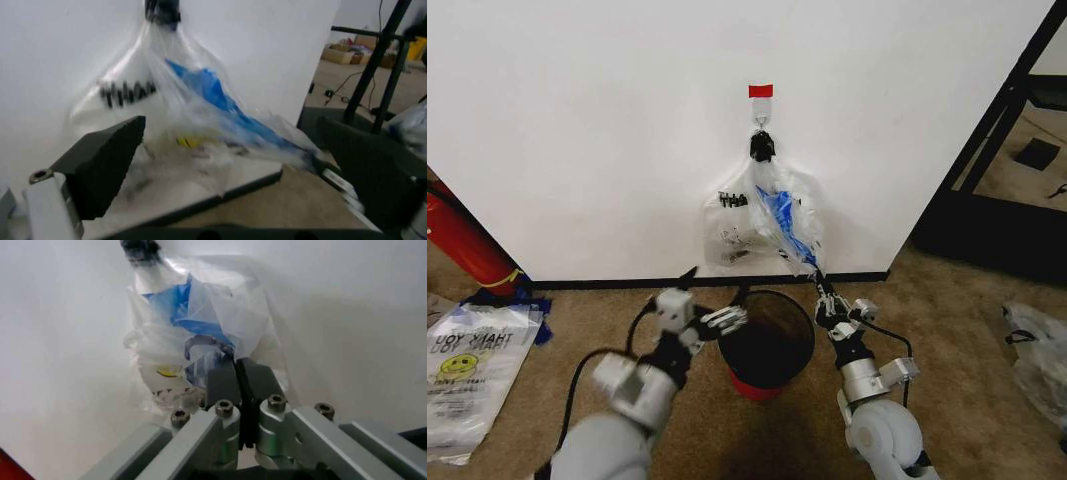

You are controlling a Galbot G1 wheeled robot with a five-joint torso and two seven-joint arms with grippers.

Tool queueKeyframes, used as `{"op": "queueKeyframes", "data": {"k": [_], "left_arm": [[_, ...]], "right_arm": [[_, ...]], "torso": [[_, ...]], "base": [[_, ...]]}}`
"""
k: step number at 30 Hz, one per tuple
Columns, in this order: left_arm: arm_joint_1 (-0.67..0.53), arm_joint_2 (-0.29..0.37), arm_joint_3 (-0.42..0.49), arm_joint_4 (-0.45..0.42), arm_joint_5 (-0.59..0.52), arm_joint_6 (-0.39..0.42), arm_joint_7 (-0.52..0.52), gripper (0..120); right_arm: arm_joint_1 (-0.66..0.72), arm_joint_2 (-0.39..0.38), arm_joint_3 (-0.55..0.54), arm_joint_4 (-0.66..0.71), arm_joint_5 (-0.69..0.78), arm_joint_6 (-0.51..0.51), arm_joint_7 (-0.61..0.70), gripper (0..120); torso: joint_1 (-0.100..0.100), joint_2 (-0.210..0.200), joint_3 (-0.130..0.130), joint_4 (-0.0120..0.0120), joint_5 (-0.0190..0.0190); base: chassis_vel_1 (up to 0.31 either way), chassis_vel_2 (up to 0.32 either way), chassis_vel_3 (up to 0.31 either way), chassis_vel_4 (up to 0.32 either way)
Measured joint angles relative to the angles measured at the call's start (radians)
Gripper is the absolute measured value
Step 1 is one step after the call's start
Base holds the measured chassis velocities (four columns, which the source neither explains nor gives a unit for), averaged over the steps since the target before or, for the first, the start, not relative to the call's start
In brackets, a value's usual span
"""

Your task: Pick up the garbage bag from the wall and place it over the trash bin.

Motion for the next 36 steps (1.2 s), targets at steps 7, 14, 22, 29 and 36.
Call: {"op": "queueKeyframes", "data": {"k": [7,14,22,29,36], "left_arm": [[-0.277,-0.047,0.107,0.109,-0.136,0.102,-0.030,100],[-0.571,-0.073,0.320,0.218,-0.281,0.268,-0.086,97],[-0.682,-0.127,0.388,0.361,-0.260,0.263,-0.085,97],[-0.658,-0.137,0.394,0.416,-0.216,0.260,-0.075,79],[-0.666,-0.177,0.395,0.453,-0.250,0.261,-0.100,53]], "right_arm": [[0.009,0.025,-0.008,-0.022,-0.041,0.003,-0.001,0],[0.006,0.033,-0.007,-0.025,-0.068,0.013,-0.011,0],[0.010,0.033,-0.017,-0.032,-0.071,0.020,-0.020,0],[0.015,0.021,-0.018,-0.030,-0.062,0.019,-0.021,0],[0.010,0.024,-0.020,-0.024,-0.062,0.018,-0.021,0]], "torso": [[0.000,0.000,0.000,0.0011,-0.0001],[0.000,0.000,0.000,0.0009,0.0003],[0.000,0.000,0.000,0.0012,0.0002],[0.000,0.000,0.000,0.0011,0.0000],[0.000,0.000,0.000,0.0006,0.0002]], "base": [[0.000,0.000,0.000,0.000],[0.000,0.000,0.000,0.000],[0.000,0.000,0.000,0.000],[0.000,0.000,0.000,0.000],[0.000,0.000,0.000,0.000]]}}
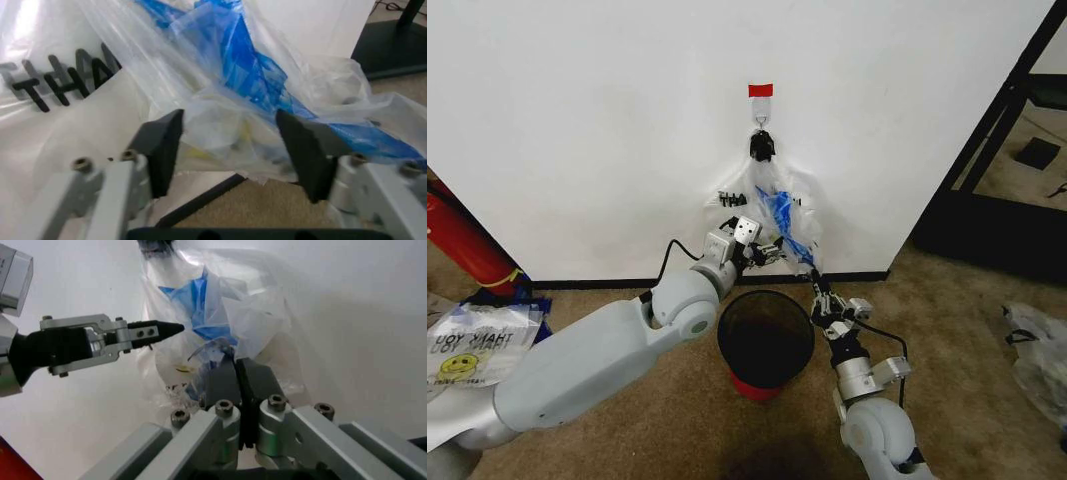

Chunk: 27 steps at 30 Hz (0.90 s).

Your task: Pick up the garbage bag from the wall and place it over the trash bin.

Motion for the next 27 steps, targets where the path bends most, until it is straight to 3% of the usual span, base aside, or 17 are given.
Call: {"op": "queueKeyframes", "data": {"k": [2,14,21,27], "left_arm": [[0.001,0.001,-0.001,0.000,-0.001,-0.003,-0.001,50],[0.023,0.003,-0.005,-0.004,-0.005,-0.011,-0.008,1],[0.023,-0.003,-0.012,0.006,0.007,-0.034,-0.021,0],[0.127,0.052,-0.104,-0.071,0.021,-0.102,-0.022,0]], "right_arm": [[-0.001,-0.001,0.001,0.000,0.000,0.000,0.000,0],[-0.001,-0.003,0.004,0.017,0.006,-0.005,0.005,0],[-0.008,-0.007,0.011,0.025,0.014,-0.006,0.008,0],[-0.002,0.007,0.020,0.026,0.086,-0.010,0.067,0]], "torso": [[0.000,0.000,0.000,0.0001,0.0000],[0.000,0.000,0.000,0.0004,-0.0001],[0.000,0.000,0.000,-0.0001,-0.0001],[0.000,0.000,0.000,0.0007,-0.0001]], "base": [[0.000,0.000,0.000,0.000],[0.000,0.000,0.000,0.000],[0.000,0.000,0.000,0.000],[0.000,0.000,0.000,0.000]]}}
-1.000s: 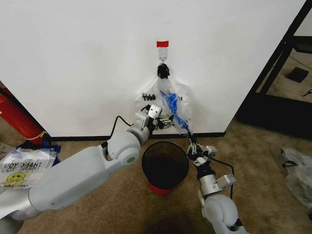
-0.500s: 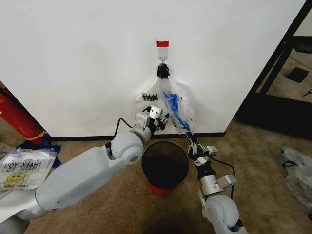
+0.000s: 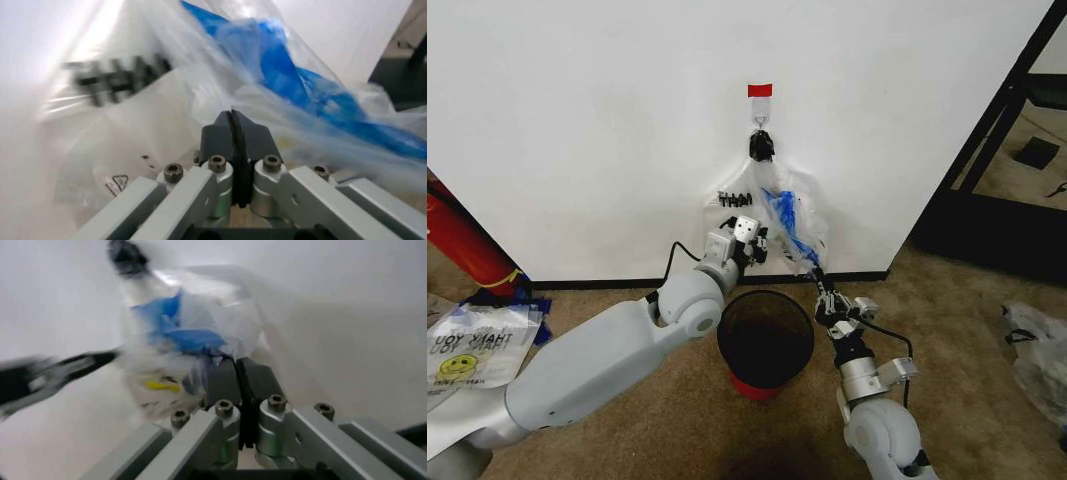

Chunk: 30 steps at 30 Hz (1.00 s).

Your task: Pick up the garbage bag from the wall and place it over the trash bin.

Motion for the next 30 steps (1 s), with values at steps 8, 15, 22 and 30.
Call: {"op": "queueKeyframes", "data": {"k": [8,15,22,30], "left_arm": [[0.097,0.008,-0.027,-0.104,0.037,-0.065,-0.007,0],[0.112,-0.017,-0.027,-0.110,0.064,-0.095,-0.002,0],[0.115,-0.020,-0.027,-0.101,0.074,-0.102,0.003,0],[0.121,-0.022,-0.008,-0.095,0.087,-0.103,0.007,0]], "right_arm": [[-0.014,-0.007,0.036,0.023,0.017,-0.013,0.052,0],[-0.116,-0.066,0.073,0.101,-0.119,-0.011,0.036,25],[-0.230,-0.171,0.119,0.221,-0.256,0.012,-0.008,48],[-0.097,-0.315,0.137,0.236,-0.193,-0.111,0.043,78]], "torso": [[0.000,0.000,0.000,-0.0006,0.0003],[0.000,0.000,0.000,-0.0005,0.0003],[0.000,0.000,0.000,-0.0008,0.0001],[0.000,0.000,0.000,-0.0001,0.0002]], "base": [[0.000,0.000,0.000,0.000],[0.000,0.000,0.000,0.000],[0.000,0.000,0.000,0.000],[0.000,0.000,0.000,0.000]]}}
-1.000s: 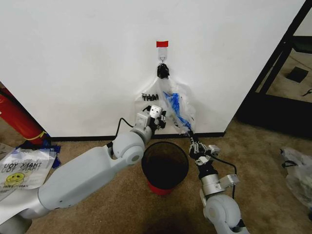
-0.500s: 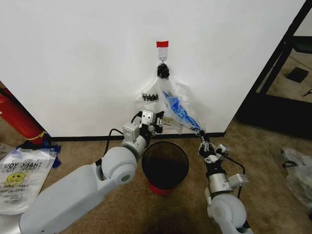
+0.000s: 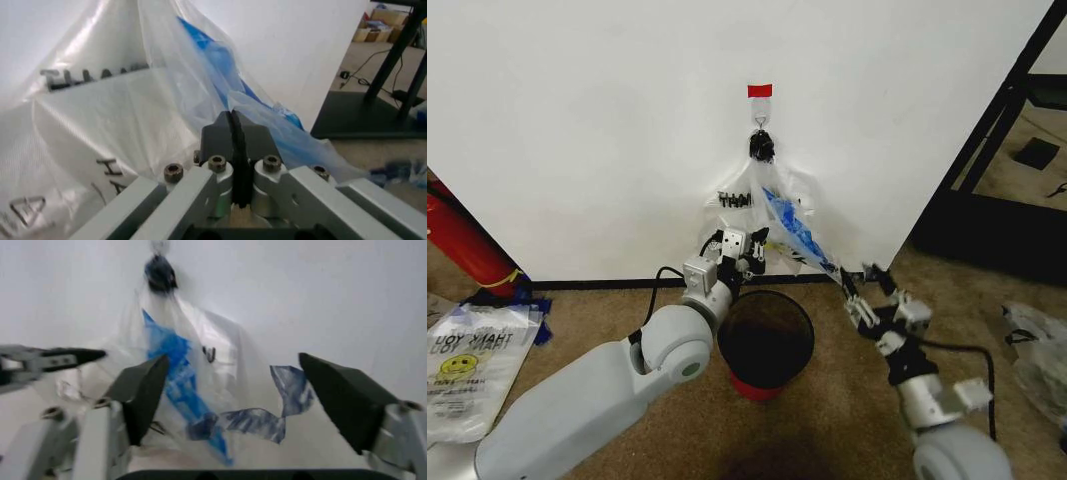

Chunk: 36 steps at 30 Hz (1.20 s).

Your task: Pick up the garbage bag from the wall and place it over the trash bin.

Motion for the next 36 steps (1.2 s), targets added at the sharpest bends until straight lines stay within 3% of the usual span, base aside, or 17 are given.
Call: {"op": "queueKeyframes", "data": {"k": [5,14,17,28,36], "left_arm": [[0.015,0.002,0.007,-0.001,0.011,0.000,0.002,0],[0.010,0.002,0.008,-0.002,0.013,0.002,0.003,0],[0.009,0.003,0.008,-0.002,0.012,0.002,0.003,0],[0.014,0.004,0.002,0.000,0.010,0.003,0.004,0],[0.009,0.000,0.000,0.001,0.008,0.003,0.004,0]], "right_arm": [[0.125,-0.127,-0.043,-0.093,0.037,-0.048,0.015,98],[0.375,-0.265,-0.182,-0.227,0.018,-0.084,0.002,100],[0.391,-0.275,-0.196,-0.236,0.023,-0.090,-0.002,100],[0.587,-0.264,-0.410,-0.386,-0.084,-0.116,-0.031,100],[0.624,-0.285,-0.454,-0.405,-0.152,-0.104,-0.056,90]], "torso": [[0.000,0.000,0.000,-0.0003,0.0001],[0.000,0.000,0.000,-0.0001,0.0001],[0.000,0.000,0.000,-0.0001,0.0000],[0.000,0.000,0.000,0.0000,0.0000],[0.000,0.000,0.000,-0.0005,-0.0002]], "base": [[0.000,0.000,0.000,0.000],[0.000,0.000,0.000,0.000],[0.000,0.000,0.000,0.000],[0.000,0.000,0.000,0.000],[0.000,0.000,0.000,0.000]]}}
